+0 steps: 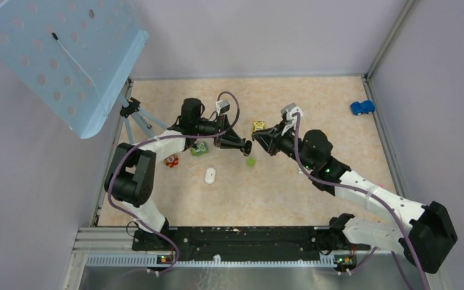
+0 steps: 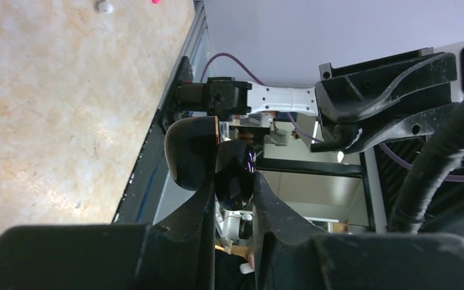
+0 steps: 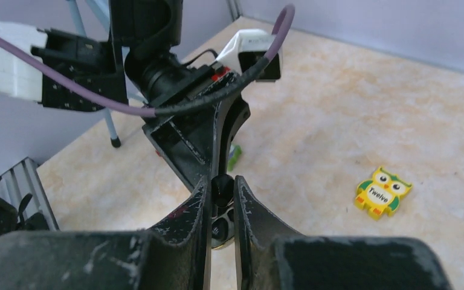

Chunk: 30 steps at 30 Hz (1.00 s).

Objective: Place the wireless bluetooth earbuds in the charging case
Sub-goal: Insert the right earbud into the right side groove of the charging case.

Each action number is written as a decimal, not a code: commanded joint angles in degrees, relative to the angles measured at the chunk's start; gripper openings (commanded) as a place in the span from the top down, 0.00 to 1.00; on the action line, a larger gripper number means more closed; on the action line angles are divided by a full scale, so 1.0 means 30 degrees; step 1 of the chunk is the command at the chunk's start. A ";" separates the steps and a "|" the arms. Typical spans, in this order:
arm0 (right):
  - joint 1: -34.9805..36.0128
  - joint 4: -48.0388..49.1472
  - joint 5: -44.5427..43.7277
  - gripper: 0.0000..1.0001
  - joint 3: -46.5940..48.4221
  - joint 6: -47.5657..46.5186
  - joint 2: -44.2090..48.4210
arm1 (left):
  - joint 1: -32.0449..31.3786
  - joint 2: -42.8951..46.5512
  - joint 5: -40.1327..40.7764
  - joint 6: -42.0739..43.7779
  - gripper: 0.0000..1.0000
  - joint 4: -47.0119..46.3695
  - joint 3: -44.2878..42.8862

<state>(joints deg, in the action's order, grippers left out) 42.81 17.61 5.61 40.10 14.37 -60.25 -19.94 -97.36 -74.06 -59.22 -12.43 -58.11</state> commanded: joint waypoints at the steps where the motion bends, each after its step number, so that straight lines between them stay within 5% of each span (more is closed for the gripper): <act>1: 0.0189 0.5015 -0.0544 1.00 -0.1087 -0.0749 0.0620 | 0.0027 0.0846 -0.1192 -0.4951 1.00 -0.6224 0.1284; 6: 0.0262 0.7387 -0.1119 1.00 -0.2231 -0.0713 0.0344 | 0.0001 0.1087 -0.1039 -0.9363 1.00 -1.2061 0.2659; 30: 0.0799 0.9864 -0.0405 1.00 -0.2936 -0.0120 -0.1392 | -0.0012 0.1579 -0.0731 -1.1251 1.00 -1.3813 0.2578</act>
<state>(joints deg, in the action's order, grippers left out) 44.27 43.24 3.09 31.05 13.65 -63.13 -19.94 -94.98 -75.85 -90.48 -47.51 -49.98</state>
